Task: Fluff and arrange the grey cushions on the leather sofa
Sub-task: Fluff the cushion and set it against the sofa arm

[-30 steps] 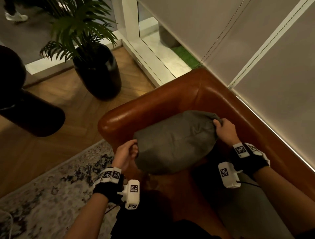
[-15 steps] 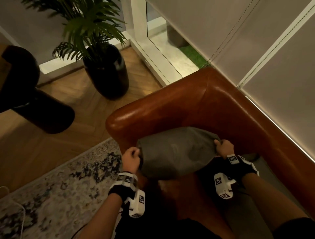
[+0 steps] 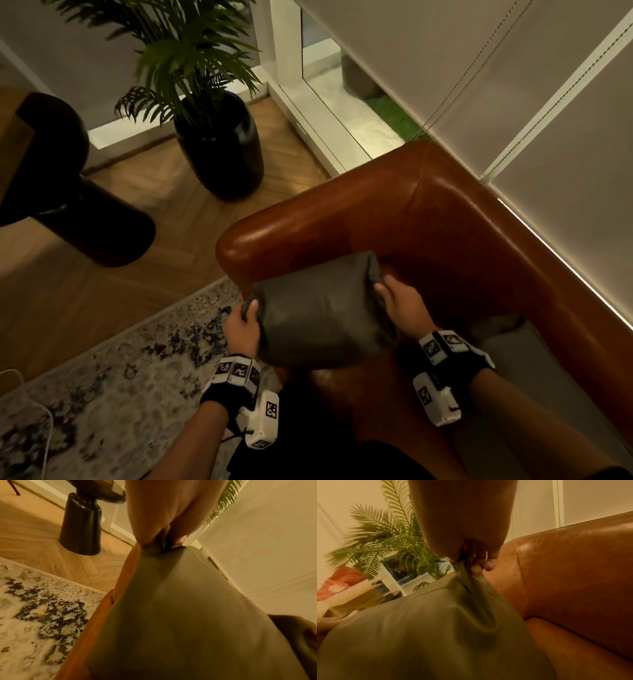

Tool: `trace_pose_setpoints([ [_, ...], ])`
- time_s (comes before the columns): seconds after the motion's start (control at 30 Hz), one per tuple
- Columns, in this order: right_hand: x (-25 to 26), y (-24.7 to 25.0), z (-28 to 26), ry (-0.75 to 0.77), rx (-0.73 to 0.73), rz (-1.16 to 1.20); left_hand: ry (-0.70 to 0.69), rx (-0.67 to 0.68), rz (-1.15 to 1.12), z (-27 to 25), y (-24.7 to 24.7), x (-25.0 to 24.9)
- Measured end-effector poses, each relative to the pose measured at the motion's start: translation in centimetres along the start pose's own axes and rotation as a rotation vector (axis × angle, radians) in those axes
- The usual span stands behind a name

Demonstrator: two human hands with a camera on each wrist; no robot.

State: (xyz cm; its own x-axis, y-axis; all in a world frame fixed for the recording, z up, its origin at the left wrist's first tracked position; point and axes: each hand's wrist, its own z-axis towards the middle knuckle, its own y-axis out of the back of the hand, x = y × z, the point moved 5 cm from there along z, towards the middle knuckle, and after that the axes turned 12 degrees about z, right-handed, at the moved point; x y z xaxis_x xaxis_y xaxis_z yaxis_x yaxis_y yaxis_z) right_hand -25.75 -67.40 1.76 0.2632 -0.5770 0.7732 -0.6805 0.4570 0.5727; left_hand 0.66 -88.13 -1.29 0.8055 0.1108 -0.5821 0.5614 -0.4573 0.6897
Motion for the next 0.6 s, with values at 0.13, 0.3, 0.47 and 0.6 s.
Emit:
trace_pose_setpoints([
  [0.13, -0.9, 7.0, 1.1, -0.047, -0.219, 0.049, -0.035, -0.151, -0.018, 0.9, 3.5, -0.1],
  [0.3, 5.6, 8.0, 2.5, 0.174, -0.304, 0.095, 0.022, -0.052, 0.125, 1.7, 0.9, 1.6],
  [0.47, 13.8, 5.8, 2.1, 0.416, -0.173, 0.070, 0.179, 0.347, 0.462, 2.5, -5.6, 6.8],
  [0.6, 15.2, -2.4, 2.7, 0.461, 0.108, -0.156, -0.006, 0.365, 0.054, 1.0, -6.1, 2.0],
])
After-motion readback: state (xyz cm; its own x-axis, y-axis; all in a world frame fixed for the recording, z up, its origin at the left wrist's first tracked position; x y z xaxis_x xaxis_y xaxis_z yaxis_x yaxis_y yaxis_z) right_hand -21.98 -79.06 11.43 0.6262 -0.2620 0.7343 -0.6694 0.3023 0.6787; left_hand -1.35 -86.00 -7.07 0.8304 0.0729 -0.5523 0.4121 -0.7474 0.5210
